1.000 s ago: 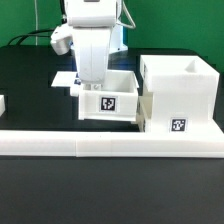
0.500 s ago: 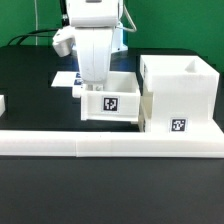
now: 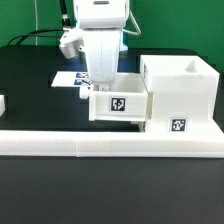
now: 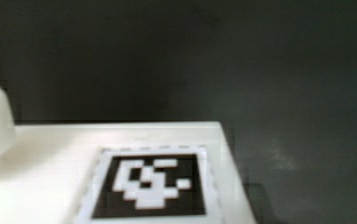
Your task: Assemble drawer
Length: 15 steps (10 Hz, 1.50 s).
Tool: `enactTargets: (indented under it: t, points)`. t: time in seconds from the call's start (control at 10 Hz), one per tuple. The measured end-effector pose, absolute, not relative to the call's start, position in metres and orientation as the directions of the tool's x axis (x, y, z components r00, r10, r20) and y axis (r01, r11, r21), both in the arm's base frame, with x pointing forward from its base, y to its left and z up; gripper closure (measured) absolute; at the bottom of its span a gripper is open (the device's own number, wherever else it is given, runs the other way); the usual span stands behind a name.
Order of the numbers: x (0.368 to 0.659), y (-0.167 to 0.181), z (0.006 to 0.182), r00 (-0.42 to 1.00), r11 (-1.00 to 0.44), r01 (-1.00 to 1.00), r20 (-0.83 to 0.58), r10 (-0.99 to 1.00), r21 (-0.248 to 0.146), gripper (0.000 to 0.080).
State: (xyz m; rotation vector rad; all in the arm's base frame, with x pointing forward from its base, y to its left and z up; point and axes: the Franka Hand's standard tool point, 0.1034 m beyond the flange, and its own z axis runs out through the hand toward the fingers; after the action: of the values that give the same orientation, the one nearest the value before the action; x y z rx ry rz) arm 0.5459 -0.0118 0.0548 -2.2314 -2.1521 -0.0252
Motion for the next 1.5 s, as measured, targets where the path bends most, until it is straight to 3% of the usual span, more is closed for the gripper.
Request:
enactTargets:
  t: [1.5]
  points:
    - [0.5391, -0.0032, 0.0514, 0.027, -0.027, 1.0, 0.048, 0.998, 0.006, 0.0755]
